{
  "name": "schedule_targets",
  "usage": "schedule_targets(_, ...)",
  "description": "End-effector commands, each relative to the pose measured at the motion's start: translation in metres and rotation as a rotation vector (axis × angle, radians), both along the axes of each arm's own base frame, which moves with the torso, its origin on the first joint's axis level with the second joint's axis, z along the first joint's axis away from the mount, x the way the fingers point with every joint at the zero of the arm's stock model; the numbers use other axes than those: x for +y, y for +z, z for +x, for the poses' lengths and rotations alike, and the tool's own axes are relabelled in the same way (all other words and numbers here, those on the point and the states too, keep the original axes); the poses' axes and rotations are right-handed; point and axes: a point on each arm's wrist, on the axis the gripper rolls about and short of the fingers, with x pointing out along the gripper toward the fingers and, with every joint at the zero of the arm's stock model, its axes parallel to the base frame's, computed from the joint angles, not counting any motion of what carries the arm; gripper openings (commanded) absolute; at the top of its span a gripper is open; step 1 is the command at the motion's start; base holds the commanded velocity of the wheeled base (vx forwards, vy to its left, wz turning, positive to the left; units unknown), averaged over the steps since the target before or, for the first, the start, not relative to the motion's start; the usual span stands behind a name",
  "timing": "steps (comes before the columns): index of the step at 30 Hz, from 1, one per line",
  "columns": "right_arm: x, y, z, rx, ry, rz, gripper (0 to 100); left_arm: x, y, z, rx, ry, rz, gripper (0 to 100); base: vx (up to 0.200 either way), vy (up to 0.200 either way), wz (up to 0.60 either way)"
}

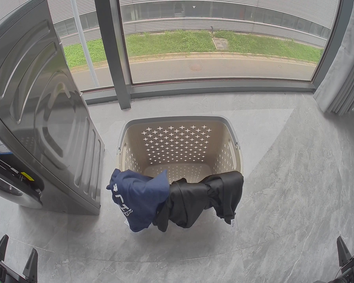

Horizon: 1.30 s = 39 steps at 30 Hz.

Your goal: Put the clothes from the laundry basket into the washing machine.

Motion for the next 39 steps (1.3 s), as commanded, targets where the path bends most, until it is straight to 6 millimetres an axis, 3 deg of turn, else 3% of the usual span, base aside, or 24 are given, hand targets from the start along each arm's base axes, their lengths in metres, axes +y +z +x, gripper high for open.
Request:
schedule_targets(1,0.0000,-0.0052,0.0001,0.001,0.001,0.000,100,0.0000,-0.0047,0.0002,0.002,0.001,-0.001,100,0.000,0.000,0.00)
schedule_targets(5,0.0000,-0.0052,0.0001,0.001,0.001,0.000,100,0.0000,-0.0048,0.0002,0.003,0.001,-0.002,100,0.000,0.000,0.00)
schedule_targets(11,0.0000,-0.0052,0.0001,0.001,0.001,-0.002,100,0.0000,-0.0047,0.0002,0.001,0.001,-0.002,100,0.000,-0.200,0.00)
schedule_targets(23,0.0000,-0.0051,0.0002,0.002,0.001,-0.002,100,0.0000,-0.0047,0.0002,0.001,0.001,-0.002,100,0.000,0.000,0.00)
schedule_targets(35,0.0000,-0.0052,0.0001,0.001,0.001,-0.002,100,0.0000,-0.0048,0.0002,0.003,0.001,-0.002,100,0.200,0.000,0.00)
schedule_targets(39,0.0000,-0.0052,0.0001,0.001,0.001,-0.002,100,0.0000,-0.0048,0.0002,0.003,0.001,-0.002,100,0.000,0.000,0.00)
